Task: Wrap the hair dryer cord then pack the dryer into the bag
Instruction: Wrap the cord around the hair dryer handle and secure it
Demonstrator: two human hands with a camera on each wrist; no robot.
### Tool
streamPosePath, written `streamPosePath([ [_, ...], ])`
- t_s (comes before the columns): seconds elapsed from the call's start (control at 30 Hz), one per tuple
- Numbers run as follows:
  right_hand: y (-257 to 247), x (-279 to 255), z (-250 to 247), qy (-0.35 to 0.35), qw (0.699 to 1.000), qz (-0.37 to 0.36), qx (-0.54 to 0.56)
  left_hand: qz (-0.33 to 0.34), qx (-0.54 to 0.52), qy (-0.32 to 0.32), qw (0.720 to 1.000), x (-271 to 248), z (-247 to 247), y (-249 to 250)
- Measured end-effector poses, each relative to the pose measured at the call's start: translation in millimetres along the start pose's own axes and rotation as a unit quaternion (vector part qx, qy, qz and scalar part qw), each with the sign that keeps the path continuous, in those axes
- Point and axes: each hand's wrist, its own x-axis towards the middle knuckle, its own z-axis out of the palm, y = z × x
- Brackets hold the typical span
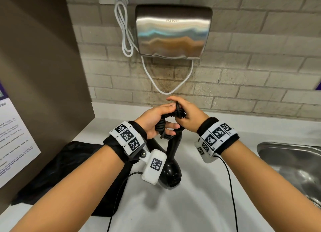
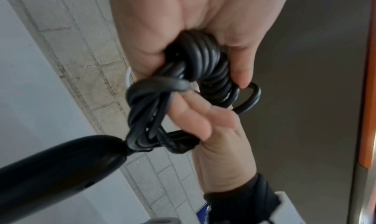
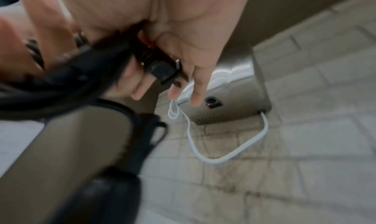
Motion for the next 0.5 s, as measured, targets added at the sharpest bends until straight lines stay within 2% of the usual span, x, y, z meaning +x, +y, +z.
streamPosePath([
  [0.13, -6.5, -4.2, -11.8, -0.006, 0.992, -0.012, -0.124, 0.020, 0.023, -0.004, 1.000, 1.3, -3.5, 1.2],
  [0.27, -8.1, -10.3, -25.8, -0.063, 0.978, -0.027, -0.195, 0.038, 0.023, -0.013, 0.999, 2.1, -8.4, 1.4],
  [0.4, -3.8, -8.8, -32.3, -0.064, 0.937, -0.069, -0.337, 0.042, -0.006, -0.018, 0.999, 2.8, -6.0, -0.2],
  [0.5, 1.9, -11.2, -30.9, -0.039, 0.912, -0.090, -0.399, 0.072, 0.060, 0.006, 0.996, 4.5, -3.4, -3.0],
])
